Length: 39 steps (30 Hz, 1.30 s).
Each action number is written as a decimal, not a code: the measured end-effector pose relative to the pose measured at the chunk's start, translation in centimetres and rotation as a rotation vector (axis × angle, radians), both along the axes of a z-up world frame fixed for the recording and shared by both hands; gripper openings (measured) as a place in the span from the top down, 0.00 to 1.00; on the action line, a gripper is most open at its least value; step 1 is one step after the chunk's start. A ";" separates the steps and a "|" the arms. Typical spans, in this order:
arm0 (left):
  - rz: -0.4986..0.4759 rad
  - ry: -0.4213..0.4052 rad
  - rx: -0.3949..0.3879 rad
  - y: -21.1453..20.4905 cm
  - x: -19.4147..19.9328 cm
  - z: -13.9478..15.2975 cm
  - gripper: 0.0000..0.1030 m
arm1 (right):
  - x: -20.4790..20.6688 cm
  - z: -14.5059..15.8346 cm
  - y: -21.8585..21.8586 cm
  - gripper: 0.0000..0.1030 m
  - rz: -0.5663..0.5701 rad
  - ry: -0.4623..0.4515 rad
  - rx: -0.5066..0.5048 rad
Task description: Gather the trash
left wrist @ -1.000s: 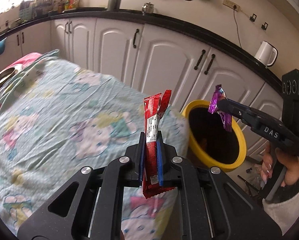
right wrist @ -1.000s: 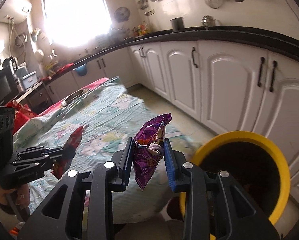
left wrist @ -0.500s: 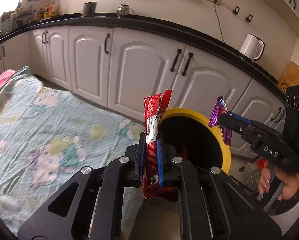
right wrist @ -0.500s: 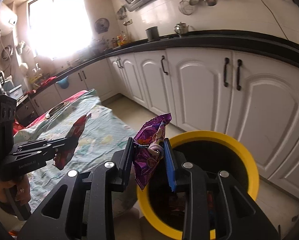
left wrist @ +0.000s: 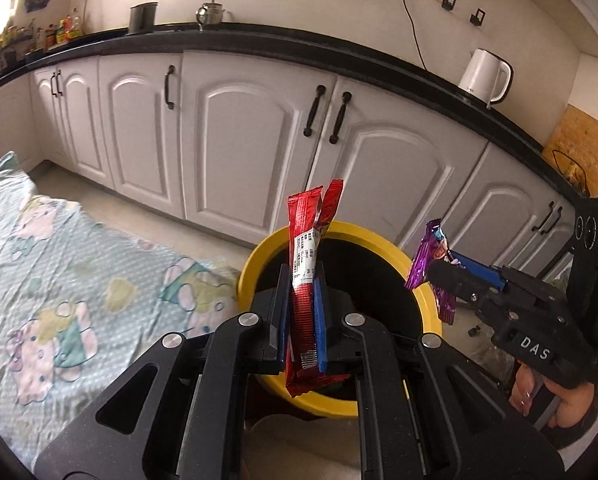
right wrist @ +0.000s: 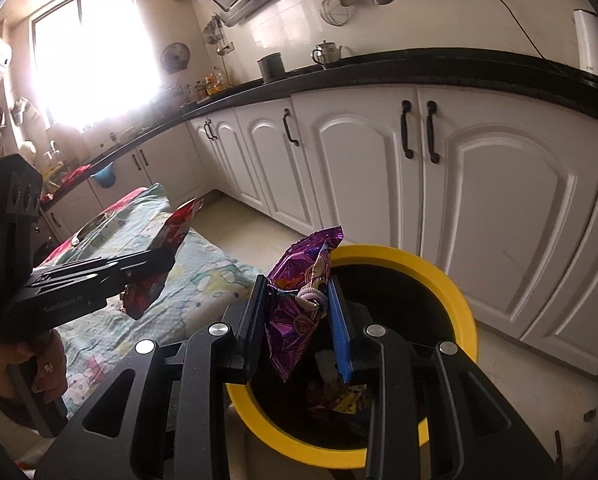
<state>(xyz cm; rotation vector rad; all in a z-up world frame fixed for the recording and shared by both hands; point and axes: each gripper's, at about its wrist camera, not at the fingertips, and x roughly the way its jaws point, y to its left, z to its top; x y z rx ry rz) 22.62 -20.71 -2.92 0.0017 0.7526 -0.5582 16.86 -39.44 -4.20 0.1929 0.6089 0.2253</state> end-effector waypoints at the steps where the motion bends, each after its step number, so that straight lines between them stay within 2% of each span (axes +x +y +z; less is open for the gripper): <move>1: -0.003 0.002 0.002 -0.3 0.1 -0.1 0.94 | -0.1 -0.2 -0.2 0.72 -0.004 0.003 0.002; 13: -0.045 0.061 0.031 -3.7 1.7 -2.7 0.93 | -0.3 -3.0 -2.2 0.72 -0.045 0.069 -0.008; 15: -0.050 0.076 0.050 -4.3 2.1 -3.4 0.90 | -0.2 -3.6 -2.4 0.68 -0.053 0.086 -0.013; 20: -0.049 0.102 0.085 -5.0 2.9 -4.5 0.70 | 0.3 -4.9 -3.0 0.59 -0.075 0.123 -0.006; 22: -0.040 0.105 0.094 -5.0 3.1 -4.7 0.57 | 0.4 -5.3 -3.1 0.55 -0.079 0.135 -0.006; 24: -0.035 0.107 0.093 -4.7 3.1 -4.6 0.53 | 0.5 -5.5 -3.3 0.53 -0.082 0.143 -0.004; 25: -0.028 0.106 0.095 -4.5 3.1 -4.6 0.47 | 0.3 -5.5 -3.4 0.50 -0.089 0.144 -0.009; 26: -0.021 0.098 0.096 -4.2 2.9 -4.4 0.42 | 0.2 -5.4 -3.5 0.46 -0.094 0.142 -0.010; 27: -0.014 0.091 0.097 -4.1 2.8 -4.3 0.31 | 0.0 -5.3 -3.6 0.42 -0.102 0.139 -0.011; 28: -0.005 0.081 0.094 -3.7 2.6 -4.0 0.26 | -0.2 -5.1 -3.7 0.40 -0.111 0.130 -0.010; 29: 0.001 0.071 0.087 -3.3 2.2 -3.6 0.24 | -0.5 -4.9 -3.8 0.34 -0.115 0.119 -0.010; 31: 0.018 0.043 0.084 -2.6 1.5 -2.9 0.12 | -1.2 -4.2 -3.7 0.26 -0.133 0.094 -0.031; 35: 0.041 -0.016 0.072 -0.8 -0.3 -1.3 0.11 | -3.5 -2.8 -2.7 0.09 -0.150 0.018 -0.095; 39: 0.065 -0.058 0.055 1.5 -2.7 -0.5 0.11 | -5.9 -1.4 -1.6 0.06 -0.165 -0.047 -0.122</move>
